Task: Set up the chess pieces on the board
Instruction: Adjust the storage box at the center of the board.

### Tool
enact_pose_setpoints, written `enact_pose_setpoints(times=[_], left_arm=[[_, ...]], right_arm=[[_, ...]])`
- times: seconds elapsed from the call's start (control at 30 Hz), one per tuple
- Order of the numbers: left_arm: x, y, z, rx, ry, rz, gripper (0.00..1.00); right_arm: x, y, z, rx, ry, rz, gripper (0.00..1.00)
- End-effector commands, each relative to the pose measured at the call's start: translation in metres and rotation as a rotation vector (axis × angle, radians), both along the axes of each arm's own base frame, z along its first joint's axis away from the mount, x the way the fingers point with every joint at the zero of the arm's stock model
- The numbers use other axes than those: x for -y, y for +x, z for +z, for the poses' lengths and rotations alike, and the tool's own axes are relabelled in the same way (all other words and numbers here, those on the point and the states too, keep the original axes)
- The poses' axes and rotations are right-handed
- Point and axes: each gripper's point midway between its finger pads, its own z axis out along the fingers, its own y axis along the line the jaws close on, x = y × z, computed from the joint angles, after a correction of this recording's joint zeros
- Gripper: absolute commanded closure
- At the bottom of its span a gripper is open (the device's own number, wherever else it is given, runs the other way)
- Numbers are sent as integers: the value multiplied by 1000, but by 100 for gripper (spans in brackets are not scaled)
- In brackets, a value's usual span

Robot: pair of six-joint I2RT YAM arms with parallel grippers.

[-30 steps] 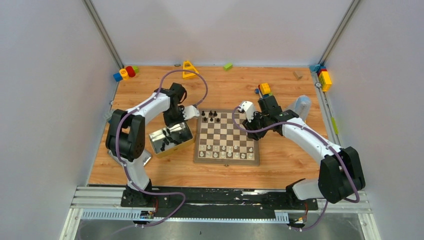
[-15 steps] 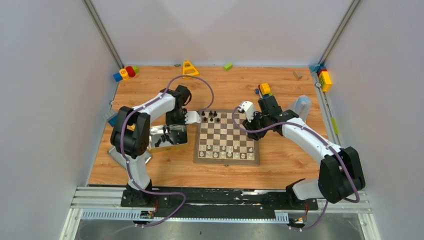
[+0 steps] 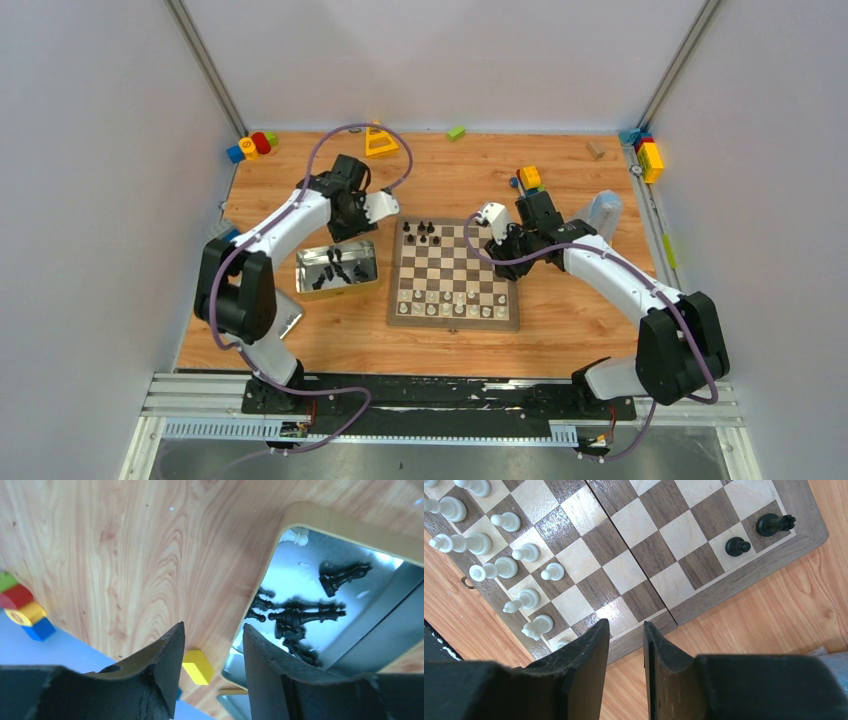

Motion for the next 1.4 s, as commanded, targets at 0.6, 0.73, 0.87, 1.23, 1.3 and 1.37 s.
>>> enact_pose_setpoints(times=[0.6, 0.73, 0.87, 1.23, 1.3, 1.37], left_arm=[[64, -43, -25, -152, -551, 516, 54], [62, -30, -37, -125, -543, 569, 57], [59, -25, -48, -114, -530, 639, 58], [48, -18, -56, -13, -536, 721, 58], [45, -16, -55, 5, -535, 729, 58], [46, -13, -53, 19, -544, 733, 58]], right_arm=[[-1, 7, -2, 17, 9, -9, 68], [-1, 7, -4, 16, 5, -9, 68], [0, 6, -5, 15, 2, -7, 68], [-2, 4, -9, -2, 10, 0, 68], [-3, 3, -9, -3, 15, 7, 68], [-4, 3, -7, -2, 20, 8, 68]])
